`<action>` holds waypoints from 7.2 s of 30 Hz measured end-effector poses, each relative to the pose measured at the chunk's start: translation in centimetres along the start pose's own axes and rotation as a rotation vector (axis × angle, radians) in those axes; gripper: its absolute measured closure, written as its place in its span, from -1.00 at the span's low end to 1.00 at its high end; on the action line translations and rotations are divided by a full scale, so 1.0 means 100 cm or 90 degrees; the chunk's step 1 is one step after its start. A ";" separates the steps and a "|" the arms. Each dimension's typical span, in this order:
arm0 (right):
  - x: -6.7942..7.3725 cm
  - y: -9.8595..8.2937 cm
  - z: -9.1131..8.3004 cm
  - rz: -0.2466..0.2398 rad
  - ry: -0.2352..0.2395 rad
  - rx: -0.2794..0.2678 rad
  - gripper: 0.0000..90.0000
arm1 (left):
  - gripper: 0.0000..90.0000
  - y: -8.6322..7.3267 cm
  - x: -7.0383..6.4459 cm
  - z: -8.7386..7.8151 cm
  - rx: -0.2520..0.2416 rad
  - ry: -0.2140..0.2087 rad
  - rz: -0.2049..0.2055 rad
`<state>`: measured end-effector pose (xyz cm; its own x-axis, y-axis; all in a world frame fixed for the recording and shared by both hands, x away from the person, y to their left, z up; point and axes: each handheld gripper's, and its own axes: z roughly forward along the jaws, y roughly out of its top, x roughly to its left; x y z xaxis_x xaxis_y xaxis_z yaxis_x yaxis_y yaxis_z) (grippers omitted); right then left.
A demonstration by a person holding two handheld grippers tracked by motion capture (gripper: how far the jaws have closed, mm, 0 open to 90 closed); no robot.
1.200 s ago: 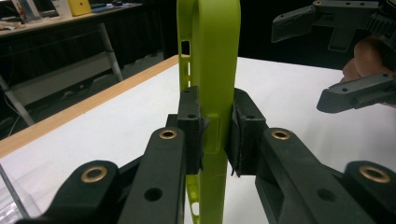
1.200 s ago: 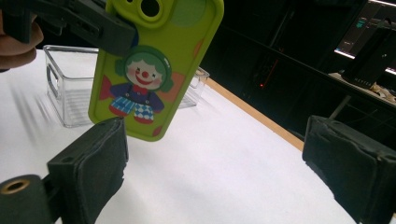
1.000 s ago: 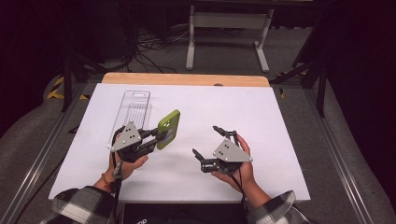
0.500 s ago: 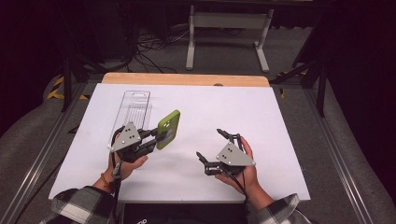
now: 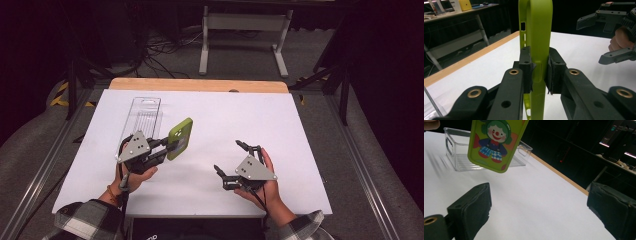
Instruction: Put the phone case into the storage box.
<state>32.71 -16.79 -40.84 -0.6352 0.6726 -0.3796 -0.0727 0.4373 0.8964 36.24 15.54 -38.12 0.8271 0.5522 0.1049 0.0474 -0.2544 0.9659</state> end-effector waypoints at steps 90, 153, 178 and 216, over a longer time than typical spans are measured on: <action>-0.003 -0.012 -0.010 0.003 -0.015 0.021 -0.84 | 0.73 0.007 0.035 -0.031 -0.018 0.034 -0.006; -0.004 -0.016 -0.005 0.000 0.003 0.034 -0.84 | 0.73 -0.003 0.074 -0.059 -0.021 0.089 -0.036; -0.008 -0.013 -0.008 0.002 -0.010 0.024 -0.82 | 0.73 -0.015 0.094 -0.048 0.001 0.090 -0.041; -0.008 -0.017 0.000 -0.025 -0.006 0.065 -0.80 | 0.73 -0.024 0.157 -0.004 0.069 0.080 -0.065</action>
<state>33.30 -18.04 -42.03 -0.6257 0.6593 -0.4169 -0.0188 0.5216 0.8530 48.92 25.14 -38.71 0.7392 0.6722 0.0424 0.1930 -0.2717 0.9428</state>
